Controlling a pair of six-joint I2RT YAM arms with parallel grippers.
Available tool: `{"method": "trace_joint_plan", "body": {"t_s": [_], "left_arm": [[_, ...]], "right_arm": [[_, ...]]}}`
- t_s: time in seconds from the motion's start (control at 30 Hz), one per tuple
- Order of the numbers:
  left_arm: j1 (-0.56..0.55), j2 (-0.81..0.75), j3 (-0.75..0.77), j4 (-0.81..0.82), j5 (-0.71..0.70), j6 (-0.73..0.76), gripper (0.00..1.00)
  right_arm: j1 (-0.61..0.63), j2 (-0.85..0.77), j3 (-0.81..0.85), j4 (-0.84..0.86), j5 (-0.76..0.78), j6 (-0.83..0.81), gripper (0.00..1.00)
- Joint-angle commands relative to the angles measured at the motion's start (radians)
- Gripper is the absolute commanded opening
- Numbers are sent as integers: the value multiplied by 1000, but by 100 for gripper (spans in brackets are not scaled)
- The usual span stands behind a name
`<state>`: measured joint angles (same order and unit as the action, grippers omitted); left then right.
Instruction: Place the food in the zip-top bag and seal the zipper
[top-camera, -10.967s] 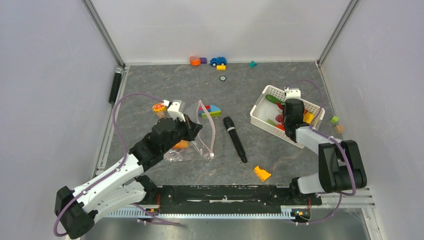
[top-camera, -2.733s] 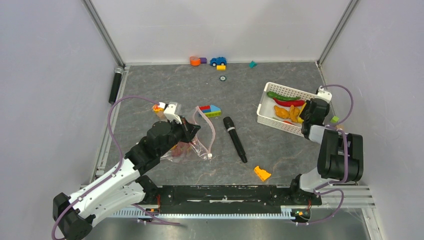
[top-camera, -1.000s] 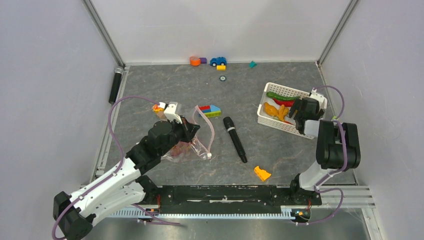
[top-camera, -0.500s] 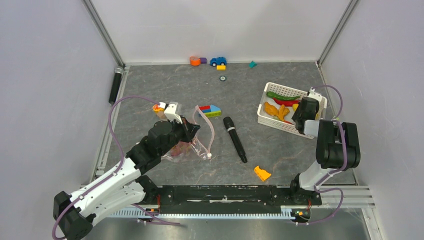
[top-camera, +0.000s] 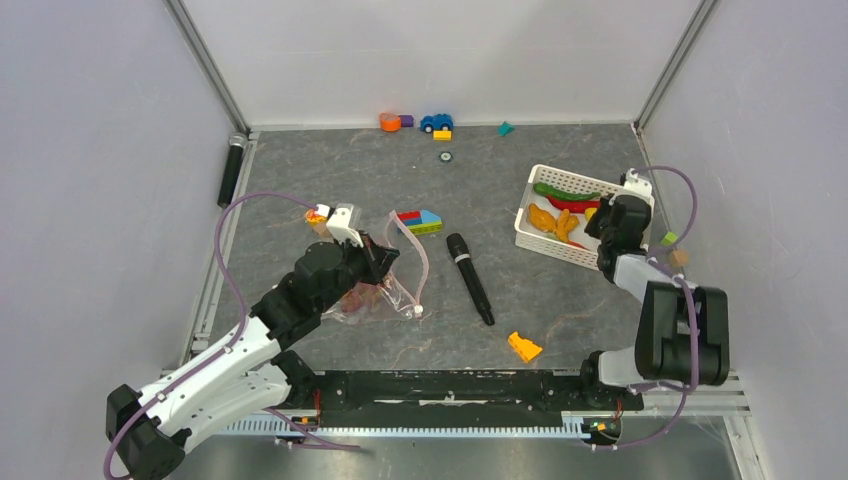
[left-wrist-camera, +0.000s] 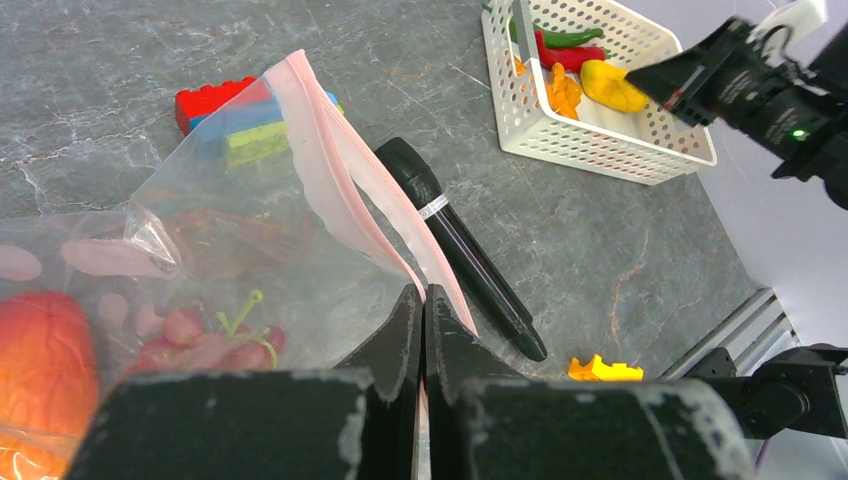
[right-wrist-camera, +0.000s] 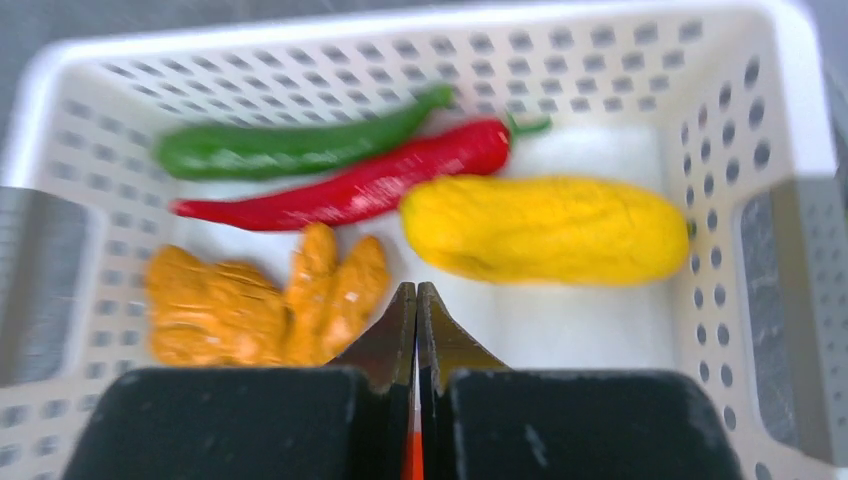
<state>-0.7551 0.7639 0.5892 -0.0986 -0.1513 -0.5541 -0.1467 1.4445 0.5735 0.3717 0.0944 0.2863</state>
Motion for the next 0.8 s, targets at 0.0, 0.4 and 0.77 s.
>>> {"method": "trace_joint_plan", "body": {"t_s": [0.0,0.4,0.77], "left_arm": [[-3,-1,2,31,-17,41,2],[-3,6,5,25,-24,43,2],[-3,-8,5,17,-27,49,2]], "right_arm": [[-1,-122,23,72,-173,-72,0],[-3,-172,133,-153,63,-62,98],[-34,8,133,100,-228,-376,98]]}}
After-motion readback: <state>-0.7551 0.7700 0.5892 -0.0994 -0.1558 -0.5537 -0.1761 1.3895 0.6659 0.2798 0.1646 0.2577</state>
